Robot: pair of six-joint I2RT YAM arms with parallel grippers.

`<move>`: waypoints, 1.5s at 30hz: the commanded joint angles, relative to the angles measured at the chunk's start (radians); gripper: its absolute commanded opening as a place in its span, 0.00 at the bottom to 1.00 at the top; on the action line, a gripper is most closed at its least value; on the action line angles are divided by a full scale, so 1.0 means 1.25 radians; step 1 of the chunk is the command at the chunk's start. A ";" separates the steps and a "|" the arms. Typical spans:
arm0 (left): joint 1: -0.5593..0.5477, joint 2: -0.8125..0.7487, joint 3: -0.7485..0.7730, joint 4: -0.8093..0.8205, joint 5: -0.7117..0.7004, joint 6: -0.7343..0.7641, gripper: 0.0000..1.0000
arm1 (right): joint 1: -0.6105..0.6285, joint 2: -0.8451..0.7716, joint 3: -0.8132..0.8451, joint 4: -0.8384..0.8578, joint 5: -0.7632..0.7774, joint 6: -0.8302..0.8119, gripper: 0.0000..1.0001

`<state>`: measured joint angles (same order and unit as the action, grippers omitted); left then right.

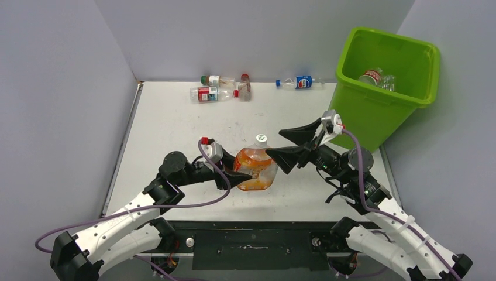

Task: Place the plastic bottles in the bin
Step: Pick up the plastic bottle at the center of the board, then place the plastic bottle in the trash bin.

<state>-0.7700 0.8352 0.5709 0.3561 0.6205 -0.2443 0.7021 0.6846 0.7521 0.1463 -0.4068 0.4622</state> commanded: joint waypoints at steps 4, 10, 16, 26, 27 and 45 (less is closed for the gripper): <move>-0.045 -0.050 -0.001 -0.031 -0.158 0.126 0.14 | 0.006 0.109 0.204 -0.156 0.032 -0.050 0.97; -0.074 -0.082 -0.020 -0.033 -0.267 0.173 0.12 | 0.024 0.199 0.300 -0.294 0.031 -0.075 0.88; -0.074 -0.073 -0.016 -0.038 -0.277 0.174 0.12 | 0.086 0.200 0.282 -0.242 0.027 -0.062 0.86; -0.074 -0.075 -0.011 -0.047 -0.281 0.176 0.08 | 0.204 0.250 0.312 -0.300 0.253 -0.113 0.77; -0.074 -0.075 -0.011 -0.047 -0.279 0.176 0.07 | 0.205 0.250 0.306 -0.292 0.266 -0.107 0.73; -0.075 -0.079 -0.010 -0.046 -0.281 0.174 0.00 | 0.206 0.264 0.265 -0.171 0.303 -0.056 0.57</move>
<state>-0.8589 0.7502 0.5316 0.2379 0.2726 -0.0399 0.9565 1.0103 1.0748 -0.1299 -0.0444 0.3725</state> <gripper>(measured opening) 0.384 0.556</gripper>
